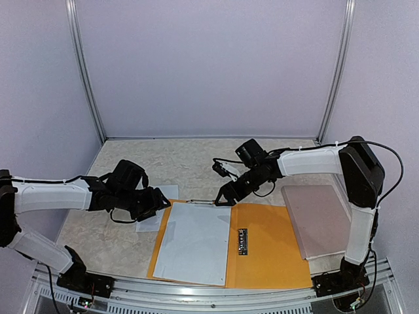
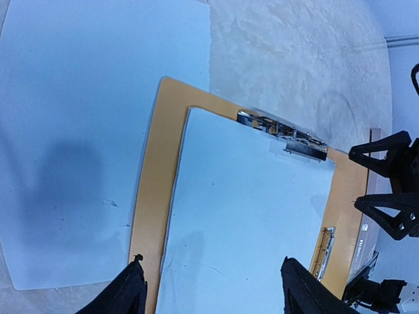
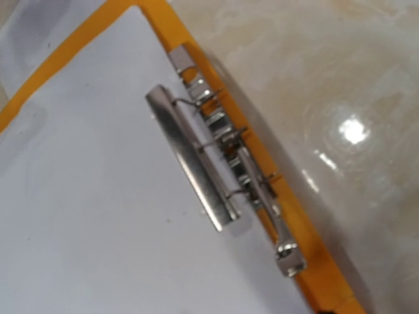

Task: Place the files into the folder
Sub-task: Place the file on the spring clip of the folder.

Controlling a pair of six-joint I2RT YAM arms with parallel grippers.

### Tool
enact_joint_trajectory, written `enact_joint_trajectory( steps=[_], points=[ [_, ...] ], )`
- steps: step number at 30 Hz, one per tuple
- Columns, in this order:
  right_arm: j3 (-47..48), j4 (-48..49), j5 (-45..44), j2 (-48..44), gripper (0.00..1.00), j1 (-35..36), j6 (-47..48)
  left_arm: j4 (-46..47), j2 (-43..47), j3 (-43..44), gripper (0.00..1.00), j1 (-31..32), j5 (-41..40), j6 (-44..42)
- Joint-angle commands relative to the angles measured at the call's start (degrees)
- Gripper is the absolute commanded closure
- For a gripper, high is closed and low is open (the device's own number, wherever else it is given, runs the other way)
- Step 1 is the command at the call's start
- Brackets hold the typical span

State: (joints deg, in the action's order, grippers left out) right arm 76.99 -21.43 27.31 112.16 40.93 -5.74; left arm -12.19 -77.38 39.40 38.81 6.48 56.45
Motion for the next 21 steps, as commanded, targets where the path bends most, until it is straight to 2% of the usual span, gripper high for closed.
enact_joint_trajectory(
  steps=[1,11,21],
  points=[
    [0.3,1.1,-1.5,-0.3,0.32,-0.6,-0.7,-2.3,1.3,2.3,0.31,1.2,-3.4,-5.1],
    [2.2,1.2,-0.4,1.7,0.36,-0.7,0.5,1.7,2.0,2.3,0.24,1.4,-3.3,-7.3],
    [3.2,1.4,1.5,3.7,0.36,-0.8,2.0,5.0,-0.1,2.9,0.08,1.4,-3.4,-9.5]
  ],
)
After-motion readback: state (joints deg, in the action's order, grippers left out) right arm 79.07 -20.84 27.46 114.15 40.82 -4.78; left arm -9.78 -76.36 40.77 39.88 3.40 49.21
